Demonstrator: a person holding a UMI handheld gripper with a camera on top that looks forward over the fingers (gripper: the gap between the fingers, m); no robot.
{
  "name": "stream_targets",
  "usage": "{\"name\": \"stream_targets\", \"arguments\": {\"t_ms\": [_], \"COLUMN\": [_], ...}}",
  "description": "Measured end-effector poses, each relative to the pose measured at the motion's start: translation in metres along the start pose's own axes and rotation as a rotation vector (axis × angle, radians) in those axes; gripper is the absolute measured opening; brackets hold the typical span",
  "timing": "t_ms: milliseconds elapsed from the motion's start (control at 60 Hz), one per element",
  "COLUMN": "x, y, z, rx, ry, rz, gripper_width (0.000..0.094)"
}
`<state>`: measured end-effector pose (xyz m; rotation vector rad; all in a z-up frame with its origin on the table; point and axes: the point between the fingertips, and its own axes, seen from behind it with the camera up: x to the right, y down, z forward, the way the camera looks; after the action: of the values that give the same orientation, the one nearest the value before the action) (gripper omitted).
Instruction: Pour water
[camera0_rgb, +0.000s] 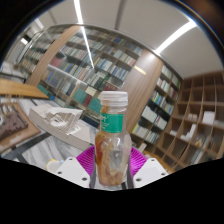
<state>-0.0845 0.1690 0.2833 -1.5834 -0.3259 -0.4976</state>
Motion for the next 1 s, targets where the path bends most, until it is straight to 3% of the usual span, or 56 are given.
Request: {"name": "stream_targets", "arguments": {"t_ms": [117,300,550,633,717,783,867,900,1000], "x": [-0.005,-0.035,-0.054,-0.050,-0.050,-0.050,-0.052,-0.050,-0.043], "y": [0.054,0.147,0.220,0.215,0.218,0.224,0.224,0.221,0.207], "z": [-0.002,0.007,0.014,0.013,0.014,0.008,-0.004,-0.013,-0.051], "rx": [-0.078,-0.200,-0.271,-0.221,-0.215,-0.276,-0.325,-0.337,-0.348], "ry": [-0.084,-0.120,-0.122,-0.104,-0.107,-0.126,-0.138,-0.135,-0.118], "rz": [0.263,0.384,0.431,0.473,0.486,0.501,0.514,0.503,0.432], "gripper_width": [0.0424,0.0428,0.0432,0.0444,0.0520,0.0606,0.0877,0.0842,0.0857]}}
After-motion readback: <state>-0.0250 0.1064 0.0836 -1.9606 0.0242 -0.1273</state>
